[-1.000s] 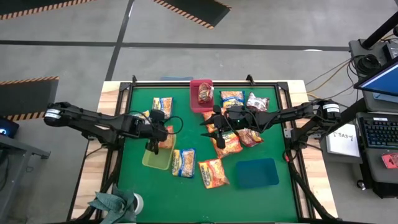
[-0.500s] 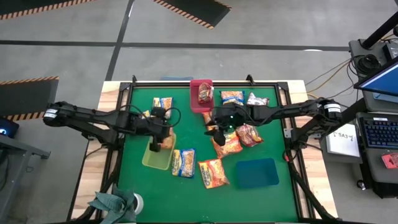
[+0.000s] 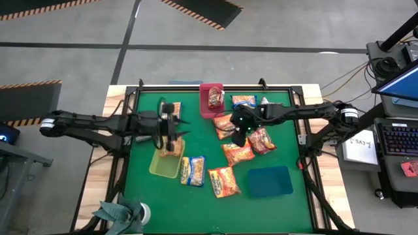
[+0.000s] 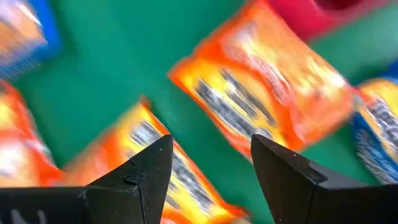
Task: Sort Maruchan noodles
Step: Put the blue noodle pack into the blue bin
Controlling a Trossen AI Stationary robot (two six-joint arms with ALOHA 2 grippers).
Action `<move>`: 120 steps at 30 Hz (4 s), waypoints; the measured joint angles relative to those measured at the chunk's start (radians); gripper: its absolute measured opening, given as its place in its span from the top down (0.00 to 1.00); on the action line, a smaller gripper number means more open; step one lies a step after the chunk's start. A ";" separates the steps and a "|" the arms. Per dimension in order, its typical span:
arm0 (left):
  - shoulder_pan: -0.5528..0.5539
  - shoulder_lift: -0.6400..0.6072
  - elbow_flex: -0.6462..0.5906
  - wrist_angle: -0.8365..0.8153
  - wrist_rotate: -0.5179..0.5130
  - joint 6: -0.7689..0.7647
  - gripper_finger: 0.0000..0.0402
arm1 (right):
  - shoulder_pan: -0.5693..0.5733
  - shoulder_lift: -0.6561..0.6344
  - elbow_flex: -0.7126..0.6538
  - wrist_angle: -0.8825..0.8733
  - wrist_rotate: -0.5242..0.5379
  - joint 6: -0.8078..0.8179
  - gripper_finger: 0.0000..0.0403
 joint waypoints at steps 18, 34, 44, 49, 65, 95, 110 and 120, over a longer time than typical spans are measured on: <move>0.102 0.023 -0.022 0.056 -0.007 -0.098 0.68 | -0.254 0.000 -0.168 0.169 0.206 -0.523 0.49; 0.102 0.024 -0.022 0.084 -0.007 -0.062 0.68 | -0.332 0.002 -0.289 0.404 0.111 -0.446 0.49; 0.102 0.024 -0.022 0.092 -0.007 -0.062 0.68 | -0.345 0.098 -0.301 0.462 0.118 -0.385 0.49; 0.102 0.024 -0.023 0.093 -0.007 -0.064 0.68 | -0.345 0.152 -0.298 0.470 0.118 -0.383 0.57; 0.102 0.024 -0.023 0.089 -0.007 -0.070 0.77 | -0.347 0.068 -0.286 0.460 0.110 -0.294 0.97; 0.102 0.025 -0.036 0.090 -0.007 -0.044 0.80 | -0.213 -0.458 -0.170 0.277 -0.486 0.757 0.97; 0.102 0.025 -0.036 0.090 -0.007 -0.049 0.80 | 0.384 -0.512 -0.179 0.089 -0.500 1.217 0.97; 0.102 0.025 -0.036 0.090 -0.007 -0.062 0.80 | 0.604 -0.445 -0.183 -0.123 -0.452 1.363 0.97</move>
